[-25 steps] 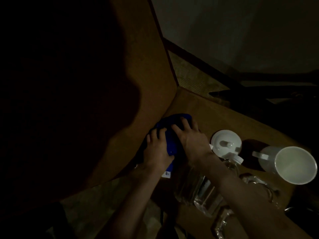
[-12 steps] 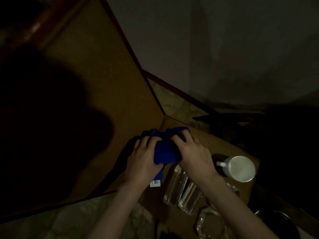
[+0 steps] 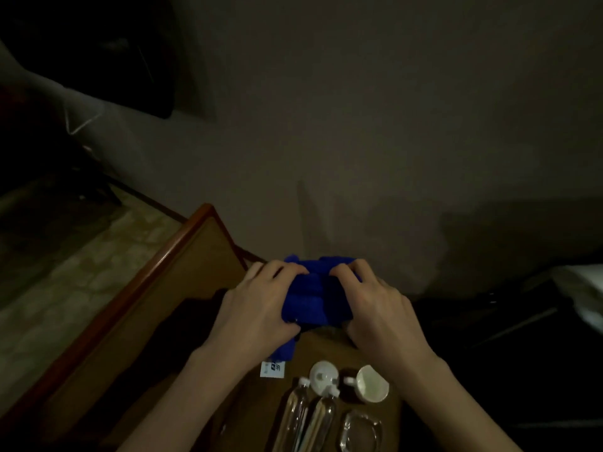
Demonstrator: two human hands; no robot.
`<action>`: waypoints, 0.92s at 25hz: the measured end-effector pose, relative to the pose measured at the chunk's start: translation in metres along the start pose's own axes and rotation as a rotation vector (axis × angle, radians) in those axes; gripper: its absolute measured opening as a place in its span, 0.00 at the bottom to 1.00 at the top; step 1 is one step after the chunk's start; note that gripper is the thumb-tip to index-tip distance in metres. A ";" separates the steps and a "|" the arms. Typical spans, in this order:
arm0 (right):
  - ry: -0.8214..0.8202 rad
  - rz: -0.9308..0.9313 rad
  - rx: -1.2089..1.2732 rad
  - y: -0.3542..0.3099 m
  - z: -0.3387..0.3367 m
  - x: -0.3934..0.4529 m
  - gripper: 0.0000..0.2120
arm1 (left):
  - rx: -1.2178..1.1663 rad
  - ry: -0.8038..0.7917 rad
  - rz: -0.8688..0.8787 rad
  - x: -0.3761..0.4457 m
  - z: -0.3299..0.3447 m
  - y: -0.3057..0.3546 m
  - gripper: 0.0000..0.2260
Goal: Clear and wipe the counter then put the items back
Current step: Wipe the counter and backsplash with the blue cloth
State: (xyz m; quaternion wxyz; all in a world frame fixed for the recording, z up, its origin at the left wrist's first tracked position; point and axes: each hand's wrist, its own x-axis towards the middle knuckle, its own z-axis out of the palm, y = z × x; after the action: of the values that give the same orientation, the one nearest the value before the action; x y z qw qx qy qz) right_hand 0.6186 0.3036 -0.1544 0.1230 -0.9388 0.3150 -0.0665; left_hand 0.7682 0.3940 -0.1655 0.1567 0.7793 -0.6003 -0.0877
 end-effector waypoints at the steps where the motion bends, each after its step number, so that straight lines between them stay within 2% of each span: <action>1: 0.024 0.013 -0.011 -0.004 -0.021 -0.007 0.21 | -0.003 0.008 0.040 0.001 -0.017 0.011 0.30; 6: 0.118 0.105 -0.094 -0.022 -0.098 -0.044 0.25 | 0.011 0.022 0.254 0.003 -0.084 0.053 0.30; 10: 0.192 0.225 -0.145 -0.022 -0.136 -0.083 0.25 | -0.014 0.032 0.406 0.004 -0.106 0.093 0.29; 17: 0.324 0.453 -0.178 0.023 -0.187 -0.180 0.20 | -0.058 0.018 0.648 0.003 -0.101 0.211 0.26; 23: 0.349 0.543 -0.218 0.111 -0.227 -0.280 0.19 | -0.061 0.047 0.745 0.000 -0.058 0.347 0.27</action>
State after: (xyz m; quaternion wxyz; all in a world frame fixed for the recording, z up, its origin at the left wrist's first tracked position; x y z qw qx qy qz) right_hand 0.2866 0.3454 0.0204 -0.0206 -0.8026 0.5752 -0.1570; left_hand 0.4715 0.3225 0.0106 0.2149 0.5043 -0.8360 -0.0246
